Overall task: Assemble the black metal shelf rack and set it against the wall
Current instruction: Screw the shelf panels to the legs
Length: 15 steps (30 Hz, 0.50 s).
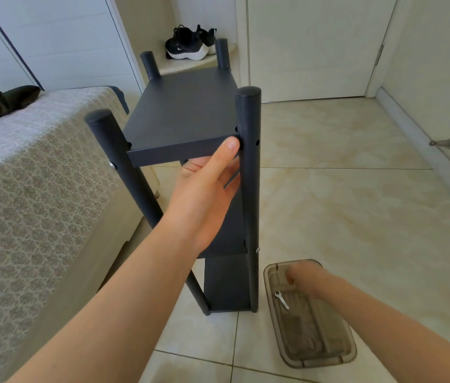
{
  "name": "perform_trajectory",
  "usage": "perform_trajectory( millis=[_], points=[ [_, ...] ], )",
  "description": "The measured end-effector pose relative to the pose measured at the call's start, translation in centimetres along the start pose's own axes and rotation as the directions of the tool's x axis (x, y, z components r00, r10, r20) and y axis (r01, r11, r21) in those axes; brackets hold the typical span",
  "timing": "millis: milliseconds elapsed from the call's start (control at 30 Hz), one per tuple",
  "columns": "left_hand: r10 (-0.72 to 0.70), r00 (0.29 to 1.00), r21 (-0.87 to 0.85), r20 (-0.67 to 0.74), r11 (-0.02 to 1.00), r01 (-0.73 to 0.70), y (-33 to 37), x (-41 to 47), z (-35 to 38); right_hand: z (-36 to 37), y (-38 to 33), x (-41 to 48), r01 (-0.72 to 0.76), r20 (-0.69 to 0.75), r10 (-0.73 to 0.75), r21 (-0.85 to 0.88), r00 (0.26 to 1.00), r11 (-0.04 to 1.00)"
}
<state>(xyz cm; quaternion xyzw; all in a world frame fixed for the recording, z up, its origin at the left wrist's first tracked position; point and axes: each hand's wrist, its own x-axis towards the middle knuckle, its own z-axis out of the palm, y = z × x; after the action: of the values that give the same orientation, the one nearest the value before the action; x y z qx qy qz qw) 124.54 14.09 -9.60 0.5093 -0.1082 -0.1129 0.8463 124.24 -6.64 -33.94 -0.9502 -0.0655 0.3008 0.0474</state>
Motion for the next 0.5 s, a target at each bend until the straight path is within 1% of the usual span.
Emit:
perform_trajectory(
  millis=[67,133,200,233,267,300,367,400,433,467,500],
  points=[
    [0.006,1.0,0.0,-0.018,1.0,-0.006,0.2,-0.2,0.3,-4.5,-0.2,-1.6,0.065,-0.128,-0.065,-0.004,0.99,0.998],
    [0.002,1.0,0.011,-0.03,1.0,-0.001,0.3,-0.4,0.5,-8.4,-0.6,-4.0,0.164,-0.254,-0.154,0.019,0.955,0.986],
    [-0.01,0.998,0.01,-0.056,1.0,0.01,0.4,-0.5,0.5,-11.5,-1.2,-6.9,0.256,-0.37,-0.208,0.084,0.905,0.963],
    [-0.012,0.998,0.009,-0.063,1.0,0.012,0.5,-0.6,0.5,-12.8,-1.6,-8.5,0.299,-0.425,-0.213,0.146,0.88,0.943],
    [-0.01,0.998,0.012,-0.068,1.0,0.011,0.5,-0.6,0.5,-14.0,-2.1,-10.1,0.351,-0.476,-0.208,0.234,0.855,0.907],
    [-0.007,0.997,0.017,-0.071,1.0,0.008,0.5,-0.6,0.5,-15.0,-2.6,-11.6,0.411,-0.527,-0.193,0.334,0.828,0.848],
    [-0.005,0.997,0.028,-0.073,1.0,0.007,0.5,-0.7,0.5,-16.4,-3.7,-14.7,0.541,-0.627,-0.147,0.502,0.765,0.675],
    [-0.006,0.997,0.032,-0.075,0.999,0.009,0.5,-0.7,0.5,-16.9,-4.2,-16.0,0.596,-0.674,-0.116,0.542,0.729,0.593],
    [-0.007,0.997,0.038,-0.076,0.999,0.01,0.5,-0.6,0.5,-17.2,-4.7,-17.1,0.64,-0.716,-0.087,0.555,0.693,0.531],
    [-0.006,0.997,0.043,-0.073,0.999,0.009,0.5,-0.7,0.5,-17.4,-5.3,-18.0,0.674,-0.75,-0.067,0.548,0.658,0.496],
    [-0.003,0.998,0.045,-0.07,0.999,0.006,0.5,-0.7,0.4,-17.6,-5.8,-18.6,0.702,-0.781,-0.057,0.525,0.622,0.481]
  ],
)
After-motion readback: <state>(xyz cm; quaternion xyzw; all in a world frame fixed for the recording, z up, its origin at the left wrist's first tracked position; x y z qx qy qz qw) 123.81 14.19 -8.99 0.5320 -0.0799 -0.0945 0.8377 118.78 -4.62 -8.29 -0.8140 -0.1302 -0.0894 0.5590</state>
